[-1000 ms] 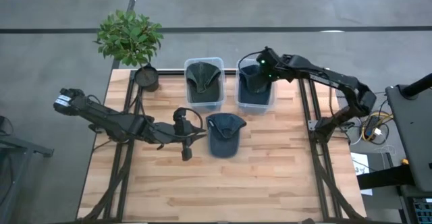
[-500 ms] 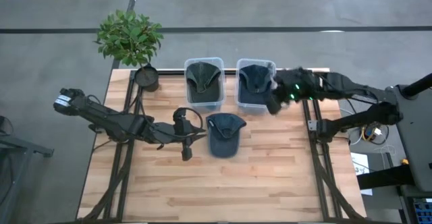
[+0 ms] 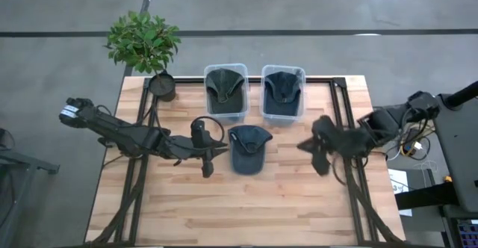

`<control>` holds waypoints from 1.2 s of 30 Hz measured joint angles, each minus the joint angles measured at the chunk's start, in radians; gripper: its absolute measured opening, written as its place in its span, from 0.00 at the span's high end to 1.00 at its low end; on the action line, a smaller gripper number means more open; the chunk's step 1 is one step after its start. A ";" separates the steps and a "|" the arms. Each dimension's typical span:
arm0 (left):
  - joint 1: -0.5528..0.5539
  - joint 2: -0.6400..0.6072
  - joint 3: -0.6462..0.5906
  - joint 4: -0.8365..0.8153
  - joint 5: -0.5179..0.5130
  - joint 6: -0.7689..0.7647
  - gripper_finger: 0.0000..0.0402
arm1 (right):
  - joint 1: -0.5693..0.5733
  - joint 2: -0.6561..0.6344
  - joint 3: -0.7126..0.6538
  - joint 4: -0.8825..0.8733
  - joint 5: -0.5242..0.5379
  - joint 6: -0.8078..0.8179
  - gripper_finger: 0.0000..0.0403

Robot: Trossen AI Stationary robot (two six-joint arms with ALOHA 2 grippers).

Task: Pick & Place hat
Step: Put the blue cap into the right transparent bin

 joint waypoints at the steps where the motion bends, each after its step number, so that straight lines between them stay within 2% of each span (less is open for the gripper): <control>1: 0.000 0.000 0.000 0.000 0.000 -0.001 0.84 | 0.034 0.000 0.000 0.001 0.000 0.000 0.96; 4: 0.000 0.000 0.000 0.008 0.000 -0.004 0.84 | 0.122 0.000 -0.004 0.006 0.007 0.008 0.96; 7: -0.002 0.004 0.003 0.032 0.019 -0.043 0.84 | 0.198 -0.001 -0.012 0.007 0.071 0.047 0.96; 14: -0.005 0.062 0.016 0.037 0.177 -0.258 0.84 | 0.326 -0.016 -0.076 0.008 0.198 0.176 0.96; 17: -0.005 0.107 0.027 0.028 0.188 -0.361 0.84 | 0.368 -0.029 -0.120 0.008 0.231 0.212 0.96; 22: 0.006 0.180 0.065 -0.013 0.177 -0.403 0.84 | 0.409 -0.107 -0.209 0.012 0.263 0.242 0.96; 28: 0.047 0.214 0.075 -0.057 0.152 -0.495 0.84 | 0.408 -0.301 -0.337 0.108 0.280 0.104 0.96; 36: 0.085 0.248 0.074 -0.111 0.155 -0.629 0.84 | 0.407 -0.582 -0.525 0.481 0.295 -0.288 0.96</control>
